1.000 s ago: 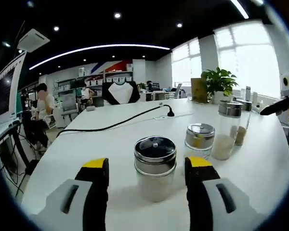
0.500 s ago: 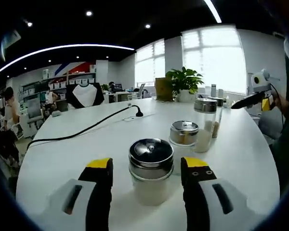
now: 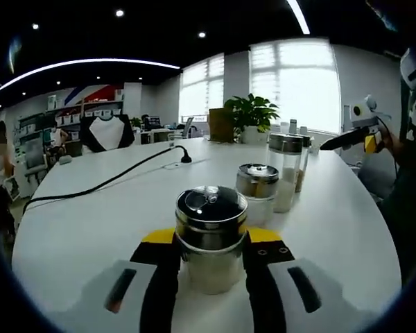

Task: Rotate the seasoning bottle until the label or dispensing opening points toward the visible target arrow and the bottle remains upright within the marked orientation range

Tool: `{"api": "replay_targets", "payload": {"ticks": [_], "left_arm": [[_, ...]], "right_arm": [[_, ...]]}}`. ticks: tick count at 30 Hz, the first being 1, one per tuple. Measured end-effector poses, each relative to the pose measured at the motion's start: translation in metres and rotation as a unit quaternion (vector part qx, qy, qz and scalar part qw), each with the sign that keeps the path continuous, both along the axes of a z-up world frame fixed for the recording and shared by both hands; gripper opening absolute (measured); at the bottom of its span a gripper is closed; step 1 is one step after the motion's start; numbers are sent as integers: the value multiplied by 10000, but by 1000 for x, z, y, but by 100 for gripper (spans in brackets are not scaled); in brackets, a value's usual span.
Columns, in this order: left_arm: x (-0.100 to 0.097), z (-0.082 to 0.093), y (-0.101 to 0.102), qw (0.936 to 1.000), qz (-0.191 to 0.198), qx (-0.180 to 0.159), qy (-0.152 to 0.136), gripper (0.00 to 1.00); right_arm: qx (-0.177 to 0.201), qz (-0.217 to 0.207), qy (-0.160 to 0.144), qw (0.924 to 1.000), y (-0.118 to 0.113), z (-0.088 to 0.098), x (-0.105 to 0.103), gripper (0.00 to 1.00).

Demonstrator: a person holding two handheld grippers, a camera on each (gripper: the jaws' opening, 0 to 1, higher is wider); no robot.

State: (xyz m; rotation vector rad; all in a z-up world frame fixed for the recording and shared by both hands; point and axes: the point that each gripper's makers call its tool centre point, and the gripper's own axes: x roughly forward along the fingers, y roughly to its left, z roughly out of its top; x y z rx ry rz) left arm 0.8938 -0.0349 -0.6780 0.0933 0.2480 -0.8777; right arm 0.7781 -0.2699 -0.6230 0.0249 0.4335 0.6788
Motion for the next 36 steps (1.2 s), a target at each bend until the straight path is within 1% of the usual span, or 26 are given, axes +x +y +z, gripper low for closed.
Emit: {"api": "replay_targets", "payload": {"ticks": [9,18,28,30,32,36], "left_arm": [[1,0,2,10000,-33,12,-50,37],[0,0,1,10000,42,-23,-37,37],[-1,-1,1,9994,359,4,-12,37],[0,-2,1,9990,426,137,-21,37],[-1,-2,1,9989,464,108,16,37],[0,-3,2,9982,597,106,-12,36]], "right_arm": [[-5,-14,34,10000,-1,-2,1,95],[11,-20,50,10000,-2,-3,1,94],[-10,-82,53,10000,-4,-5,3,94],[-16,-70,50,10000,-3,-5,3,94],[-23,-64,50,10000,-2,-5,3,94],[-56,-83,58,9999,-3,-6,2,94]]}}
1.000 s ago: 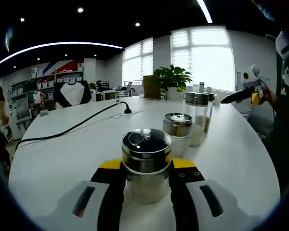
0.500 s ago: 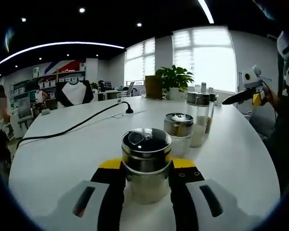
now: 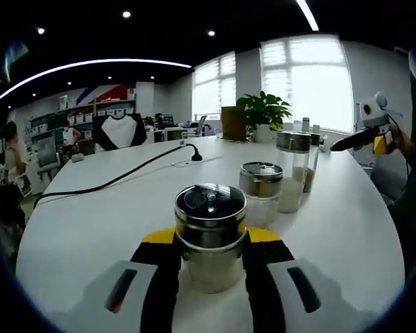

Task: Rotate the seasoning bottle until the label or dispensing opening points toward the visible target arrow and the bottle remains upright within the marked orientation range

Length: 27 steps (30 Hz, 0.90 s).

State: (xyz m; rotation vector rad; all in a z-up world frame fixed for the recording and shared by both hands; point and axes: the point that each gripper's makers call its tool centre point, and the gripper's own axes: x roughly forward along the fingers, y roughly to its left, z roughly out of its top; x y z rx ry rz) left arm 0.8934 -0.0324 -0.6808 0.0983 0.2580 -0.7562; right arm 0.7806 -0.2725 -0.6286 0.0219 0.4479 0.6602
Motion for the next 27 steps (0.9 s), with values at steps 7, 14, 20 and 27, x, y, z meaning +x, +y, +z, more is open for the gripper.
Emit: {"api": "replay_targets", "payload": {"ticks": [7,14,20,27], "left_arm": [[1,-1,3,9988,474,-23,73,36],[3,-1,5,9951,980,-37,94,36],[2,-1,6,9923,1239,-71,51,36],[2,-1,8,9873,1584,-88,69,36]], "right_arm": [[-7,-46,-3,10000,-2,0,-1,94],[36,-15,-31,10000,1,2,-3,94],[46,-35,-10,10000,0,2,-3,94],[89,-30,-8,10000,1,2,-3,93]]}}
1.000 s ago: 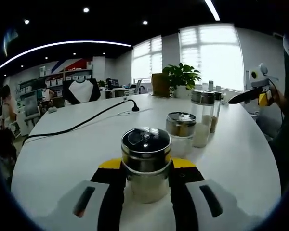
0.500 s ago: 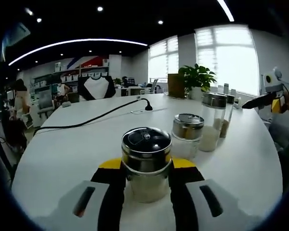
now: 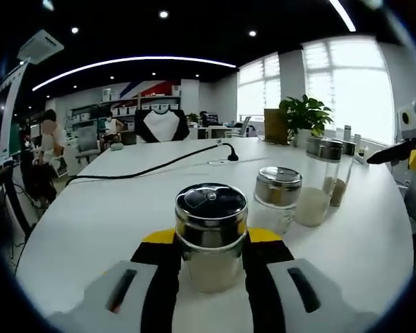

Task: Rotate the seasoning bottle until the label or dispensing opening points toward the visible target arrow and the bottle remains upright within the marked orientation range

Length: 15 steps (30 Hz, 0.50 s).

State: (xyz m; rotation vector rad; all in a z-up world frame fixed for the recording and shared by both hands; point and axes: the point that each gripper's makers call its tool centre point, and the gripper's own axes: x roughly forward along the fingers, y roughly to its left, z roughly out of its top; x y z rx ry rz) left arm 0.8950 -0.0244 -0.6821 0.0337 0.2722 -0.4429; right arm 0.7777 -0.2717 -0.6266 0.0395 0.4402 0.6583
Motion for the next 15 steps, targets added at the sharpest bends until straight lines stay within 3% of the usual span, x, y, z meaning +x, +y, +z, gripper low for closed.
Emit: {"api": "replay_targets", "payload": {"ticks": [7,15], "left_arm": [[-4,0,-4,9999,110,28,-67,36],[-2,1,0,9983,571,-2,-72,36]], "right_arm": [[-7,28,13,10000,2,0,1,93],[-10,33,12,10000,2,0,2,93]]}}
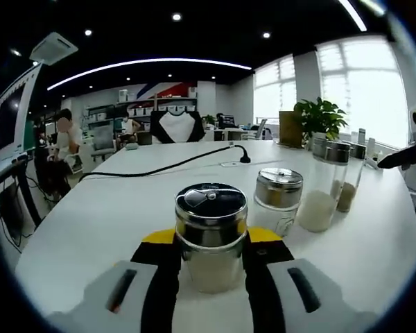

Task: Rotate the seasoning bottle until the label or dispensing opening points toward the visible target arrow and the bottle remains upright within the marked orientation range

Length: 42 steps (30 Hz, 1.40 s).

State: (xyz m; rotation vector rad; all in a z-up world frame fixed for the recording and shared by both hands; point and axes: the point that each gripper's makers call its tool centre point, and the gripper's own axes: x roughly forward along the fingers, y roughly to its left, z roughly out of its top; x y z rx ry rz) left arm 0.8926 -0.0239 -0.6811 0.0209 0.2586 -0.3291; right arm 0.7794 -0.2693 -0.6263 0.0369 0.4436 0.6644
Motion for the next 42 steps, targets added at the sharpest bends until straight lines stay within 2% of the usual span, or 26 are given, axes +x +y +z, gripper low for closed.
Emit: {"api": "replay_targets", "payload": {"ticks": [14,22,30,42], "left_arm": [[6,0,9,9964,844,25,-35,36],[7,0,13,9930,1181,5,-42,37],[8,-1,13,9905,1367,-45,-148,37],[8,-1,13,9922,1236,102,-132,37]], "right_arm": [[-9,-54,37,10000,-4,-3,0,92],[-8,-51,46,10000,-3,-3,-1,92],[-21,-74,57,10000,-4,-3,-1,92],[-32,-81,62,9999,-5,-4,-3,91]]}}
